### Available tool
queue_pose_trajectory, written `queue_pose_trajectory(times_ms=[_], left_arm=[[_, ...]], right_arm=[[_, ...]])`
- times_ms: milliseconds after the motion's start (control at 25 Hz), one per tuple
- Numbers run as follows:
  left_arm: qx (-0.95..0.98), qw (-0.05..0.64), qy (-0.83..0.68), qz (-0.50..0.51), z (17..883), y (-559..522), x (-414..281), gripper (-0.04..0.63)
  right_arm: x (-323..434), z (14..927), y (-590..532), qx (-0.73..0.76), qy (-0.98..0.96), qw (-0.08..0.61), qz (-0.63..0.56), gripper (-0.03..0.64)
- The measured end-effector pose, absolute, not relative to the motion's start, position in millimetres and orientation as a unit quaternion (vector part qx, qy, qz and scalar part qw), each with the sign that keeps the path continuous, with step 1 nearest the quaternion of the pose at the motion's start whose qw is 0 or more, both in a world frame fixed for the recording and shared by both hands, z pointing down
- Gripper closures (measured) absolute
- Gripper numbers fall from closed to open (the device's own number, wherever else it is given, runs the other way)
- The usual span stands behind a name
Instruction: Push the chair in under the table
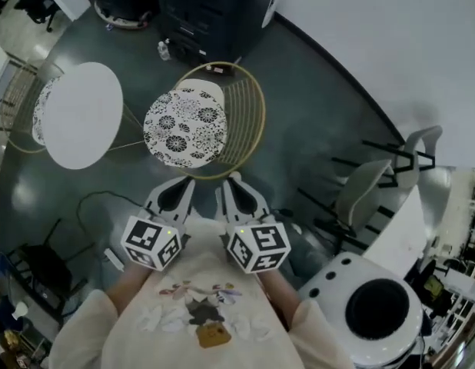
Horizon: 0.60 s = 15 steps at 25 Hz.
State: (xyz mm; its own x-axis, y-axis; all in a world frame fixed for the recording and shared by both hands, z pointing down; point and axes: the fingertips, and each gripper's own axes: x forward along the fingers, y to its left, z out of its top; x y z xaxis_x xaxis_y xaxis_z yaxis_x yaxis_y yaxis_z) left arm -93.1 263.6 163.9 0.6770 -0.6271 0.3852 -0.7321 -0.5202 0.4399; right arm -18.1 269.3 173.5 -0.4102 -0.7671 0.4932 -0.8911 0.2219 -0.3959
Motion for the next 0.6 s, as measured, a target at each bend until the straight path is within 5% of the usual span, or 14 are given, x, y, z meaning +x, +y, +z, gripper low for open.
queue_pose_trajectory(times_ms=[600], left_arm=[[0.853,0.269,-0.408,0.184,182.5,245.9,15.4,0.584]], right_arm=[[84.3,212.5,201.4,0.594,-0.677,-0.004,0.433,0.609]])
